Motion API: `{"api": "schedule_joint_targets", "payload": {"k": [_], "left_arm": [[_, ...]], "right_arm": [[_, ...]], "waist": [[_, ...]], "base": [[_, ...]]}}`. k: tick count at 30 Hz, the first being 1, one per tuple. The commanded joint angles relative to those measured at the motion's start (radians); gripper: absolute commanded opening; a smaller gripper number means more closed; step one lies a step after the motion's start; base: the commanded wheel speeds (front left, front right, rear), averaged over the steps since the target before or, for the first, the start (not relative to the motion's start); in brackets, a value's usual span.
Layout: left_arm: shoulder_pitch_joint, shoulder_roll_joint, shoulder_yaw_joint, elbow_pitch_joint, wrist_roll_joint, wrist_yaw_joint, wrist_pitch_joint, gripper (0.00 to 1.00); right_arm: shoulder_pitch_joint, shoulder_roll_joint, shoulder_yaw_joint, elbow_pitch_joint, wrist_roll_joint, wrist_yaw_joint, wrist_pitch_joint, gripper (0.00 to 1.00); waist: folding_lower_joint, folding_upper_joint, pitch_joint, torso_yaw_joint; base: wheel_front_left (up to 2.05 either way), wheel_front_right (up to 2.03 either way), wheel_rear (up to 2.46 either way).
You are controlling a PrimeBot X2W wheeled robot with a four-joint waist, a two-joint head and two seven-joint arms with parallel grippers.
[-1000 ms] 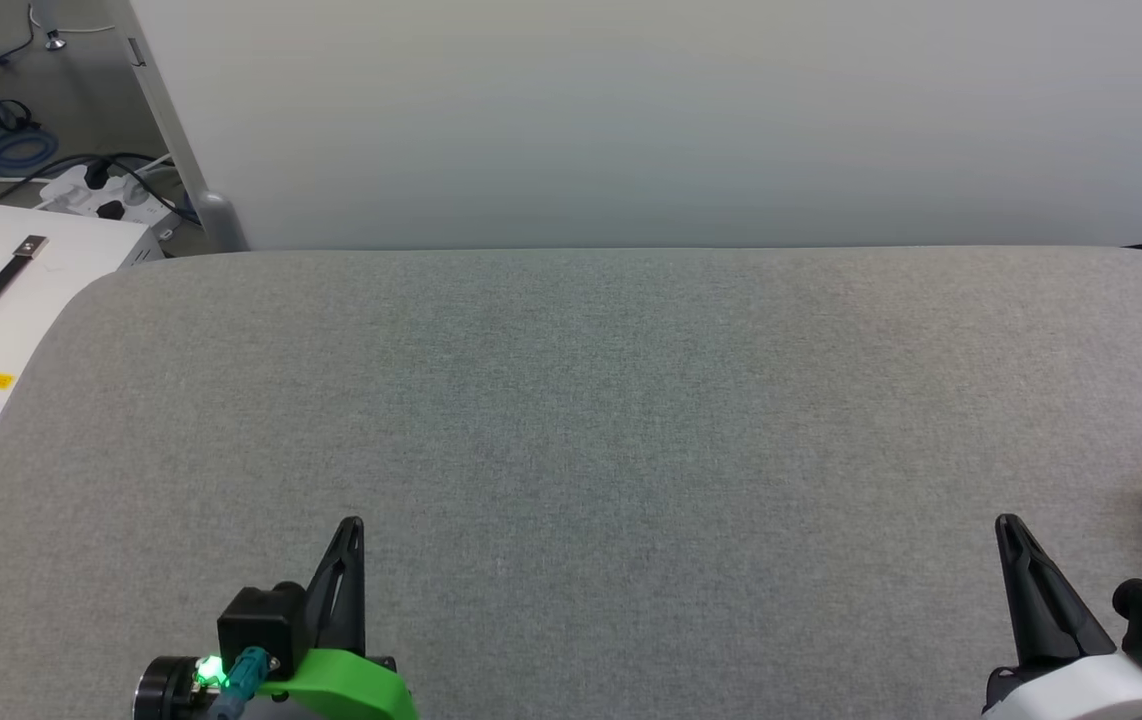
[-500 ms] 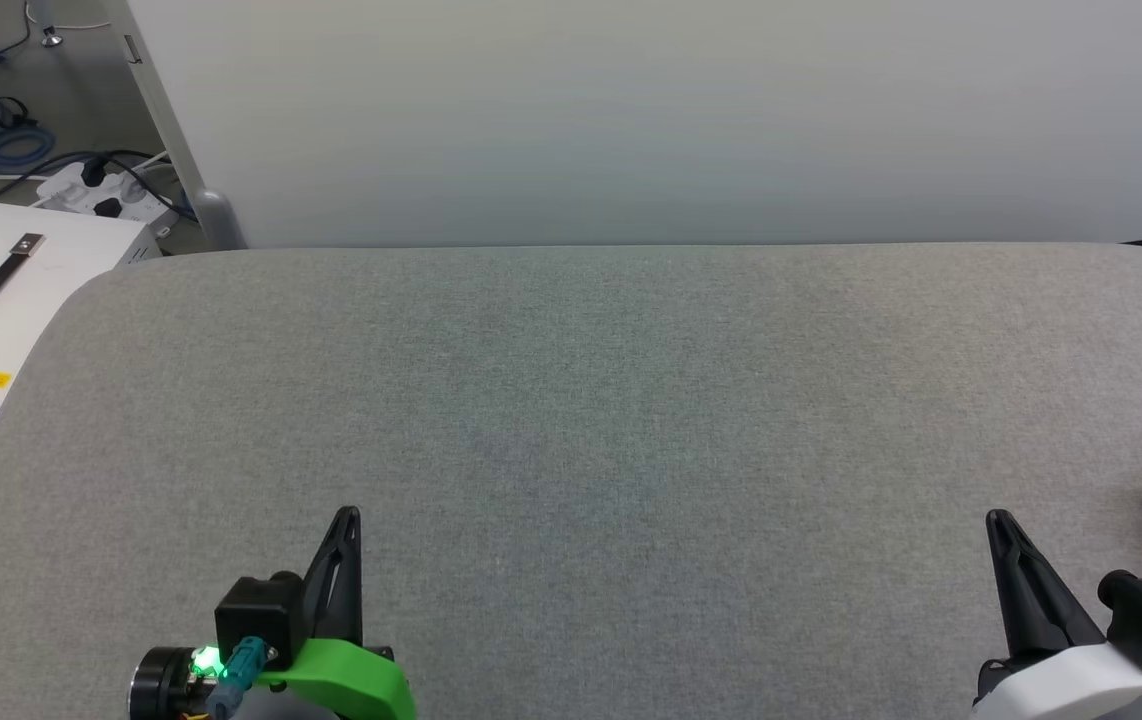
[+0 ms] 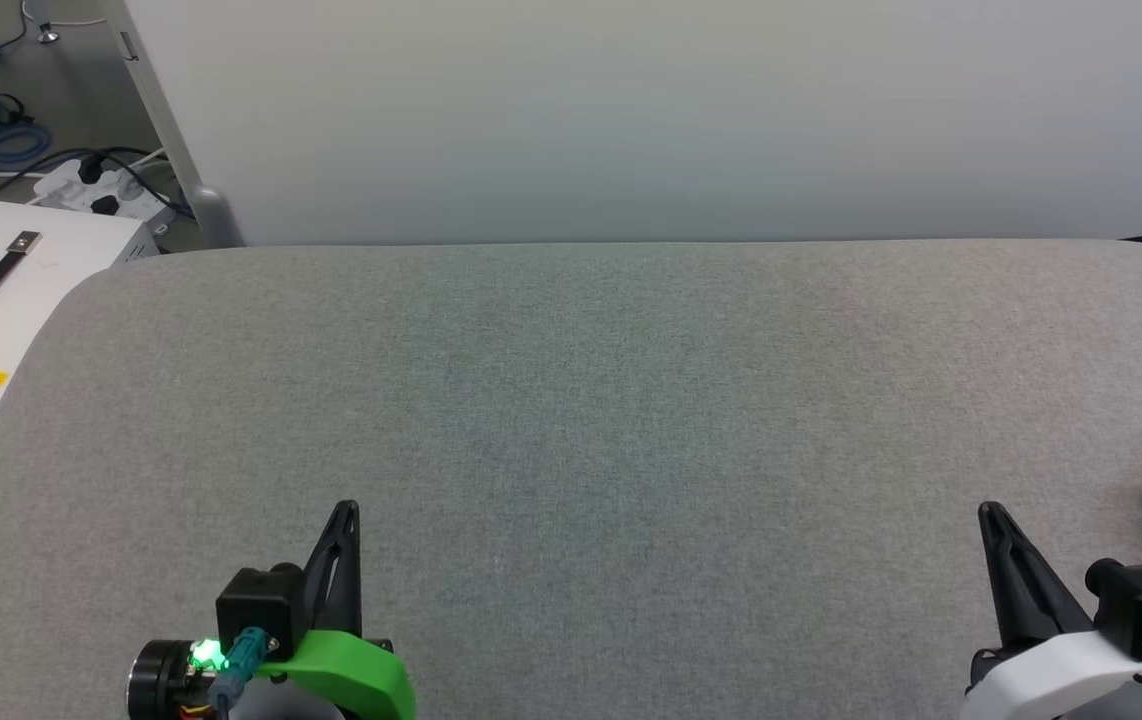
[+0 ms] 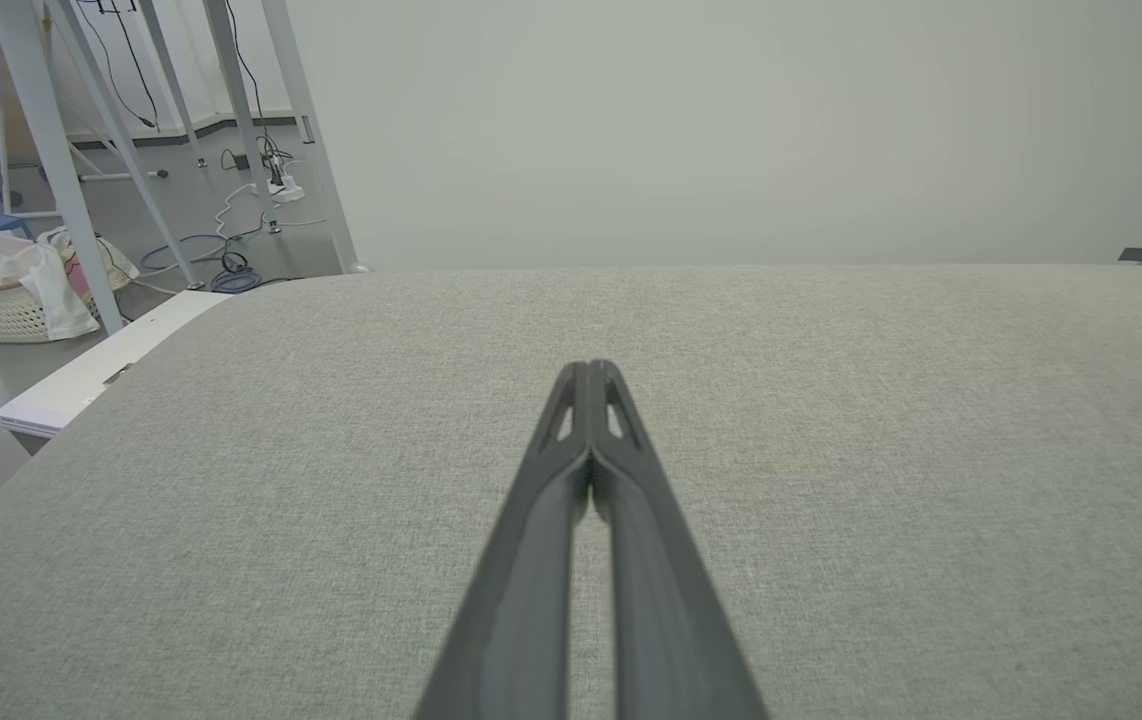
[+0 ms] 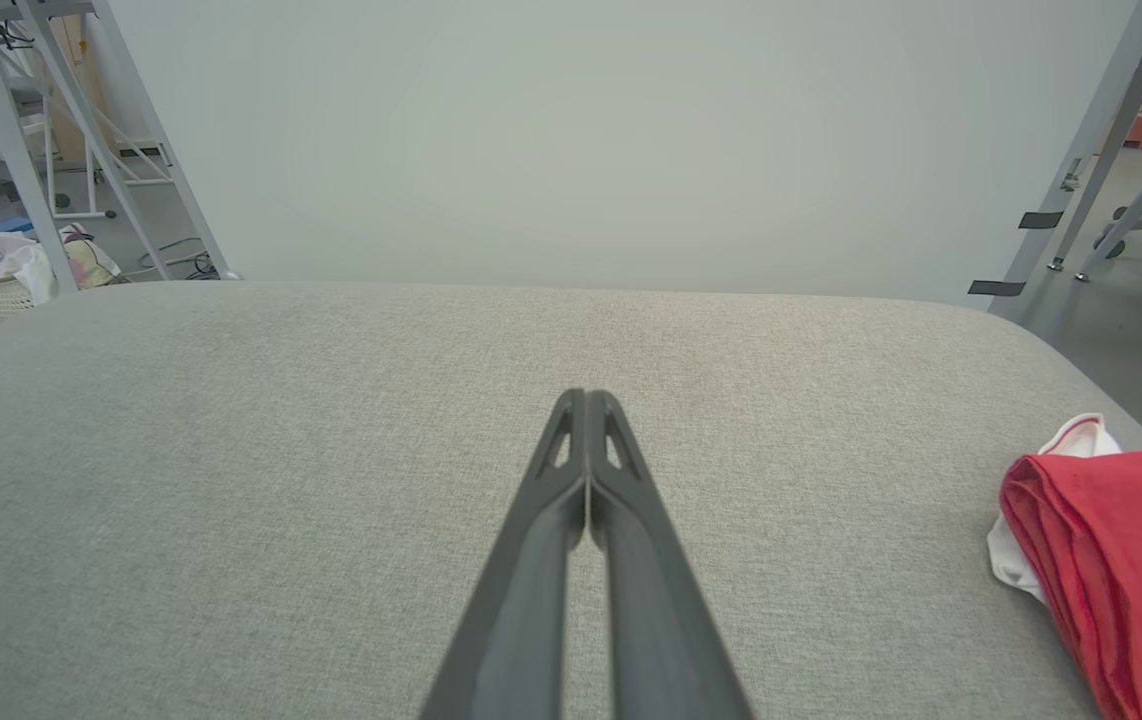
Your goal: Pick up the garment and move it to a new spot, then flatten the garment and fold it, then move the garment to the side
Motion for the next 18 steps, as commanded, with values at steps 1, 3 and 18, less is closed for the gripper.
{"api": "schedule_joint_targets", "payload": {"k": [1, 3, 18], "left_arm": [[-0.015, -0.008, 0.01, -0.008, 0.013, -0.008, 0.005, 0.0], [-0.015, -0.011, 0.015, -0.01, 0.019, -0.011, 0.009, 0.0], [-0.021, -0.041, 0.061, -0.025, 0.067, -0.037, 0.042, 0.0]], "right_arm": [[-0.025, 0.004, 0.002, 0.008, -0.014, 0.0, -0.007, 0.0], [-0.029, 0.005, 0.002, 0.012, -0.017, 0.0, -0.008, 0.0], [-0.061, 0.007, 0.009, 0.047, -0.043, 0.0, -0.011, 0.0]], "waist": [[0.0, 0.0, 0.0, 0.0], [0.0, 0.0, 0.001, 0.0], [0.0, 0.0, 0.006, -0.003]], "base": [[0.0, 0.0, 0.0], [0.0, 0.0, 0.0], [0.0, 0.0, 0.0]]}}
